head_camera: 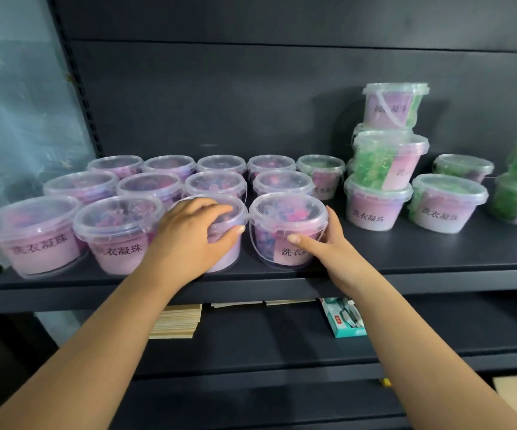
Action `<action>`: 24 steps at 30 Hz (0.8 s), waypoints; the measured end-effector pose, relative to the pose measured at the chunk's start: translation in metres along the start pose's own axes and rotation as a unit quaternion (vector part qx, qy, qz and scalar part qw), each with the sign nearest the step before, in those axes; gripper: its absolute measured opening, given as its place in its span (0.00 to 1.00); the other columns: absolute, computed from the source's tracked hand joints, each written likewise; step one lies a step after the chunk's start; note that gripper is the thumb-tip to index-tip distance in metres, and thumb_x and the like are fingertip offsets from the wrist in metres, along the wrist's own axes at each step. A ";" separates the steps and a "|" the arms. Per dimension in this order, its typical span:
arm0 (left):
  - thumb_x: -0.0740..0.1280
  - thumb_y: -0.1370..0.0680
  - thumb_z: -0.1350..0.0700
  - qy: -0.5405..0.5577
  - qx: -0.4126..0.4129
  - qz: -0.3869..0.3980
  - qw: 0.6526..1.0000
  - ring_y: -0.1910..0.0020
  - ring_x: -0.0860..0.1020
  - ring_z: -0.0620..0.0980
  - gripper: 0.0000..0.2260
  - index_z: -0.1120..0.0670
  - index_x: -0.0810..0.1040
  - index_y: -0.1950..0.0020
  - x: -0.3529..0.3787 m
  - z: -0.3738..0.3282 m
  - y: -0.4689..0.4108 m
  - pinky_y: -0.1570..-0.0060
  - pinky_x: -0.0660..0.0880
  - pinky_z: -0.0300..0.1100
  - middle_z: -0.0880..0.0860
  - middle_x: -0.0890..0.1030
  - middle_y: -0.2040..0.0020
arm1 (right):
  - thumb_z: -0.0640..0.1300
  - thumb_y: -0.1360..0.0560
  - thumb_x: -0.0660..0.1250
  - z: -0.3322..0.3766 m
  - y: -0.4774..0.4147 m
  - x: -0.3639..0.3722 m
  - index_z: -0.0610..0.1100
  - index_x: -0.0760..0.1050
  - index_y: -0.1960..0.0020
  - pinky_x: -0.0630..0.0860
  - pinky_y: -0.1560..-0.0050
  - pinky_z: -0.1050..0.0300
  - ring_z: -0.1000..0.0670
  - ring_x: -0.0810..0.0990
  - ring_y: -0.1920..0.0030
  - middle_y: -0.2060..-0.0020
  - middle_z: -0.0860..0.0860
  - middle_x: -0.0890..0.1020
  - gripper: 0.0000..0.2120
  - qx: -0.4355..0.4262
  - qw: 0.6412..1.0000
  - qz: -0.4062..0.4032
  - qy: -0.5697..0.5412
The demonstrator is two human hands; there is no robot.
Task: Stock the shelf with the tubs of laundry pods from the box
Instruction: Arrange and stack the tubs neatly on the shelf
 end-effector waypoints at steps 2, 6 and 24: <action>0.53 0.31 0.37 0.031 0.043 -0.012 0.999 0.42 0.75 0.53 0.29 0.54 0.80 0.44 0.001 -0.022 -0.006 0.43 0.62 0.37 0.50 0.80 0.45 | 0.53 0.41 0.75 -0.002 0.004 -0.015 0.49 0.56 0.27 0.65 0.32 0.55 0.55 0.70 0.34 0.33 0.54 0.70 0.48 0.036 0.998 -0.030 -0.036; 0.61 0.27 0.40 0.100 0.085 0.017 0.991 0.43 0.74 0.45 0.19 0.48 0.79 0.44 0.011 -0.077 -0.021 0.46 0.63 0.33 0.45 0.80 0.44 | 0.46 0.28 0.69 0.001 0.016 -0.082 0.45 0.63 0.30 0.65 0.35 0.56 0.53 0.71 0.37 0.34 0.49 0.71 0.29 0.035 0.976 -0.205 -0.062; 0.77 0.36 0.52 0.370 -0.245 -0.009 0.896 0.31 0.63 0.47 0.45 0.49 0.52 0.26 0.189 -0.177 -0.122 0.39 0.61 0.36 0.50 0.59 0.28 | 0.53 0.42 0.78 0.055 -0.101 -0.213 0.65 0.52 0.32 0.69 0.33 0.48 0.50 0.66 0.32 0.32 0.51 0.66 0.48 -0.122 0.990 -0.039 0.058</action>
Point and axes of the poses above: each hand's wrist, its own y-axis away from the middle knuckle, its own x-axis out of the palm, z = x × y, the point moved 7 cm from there along -y, towards the middle knuckle
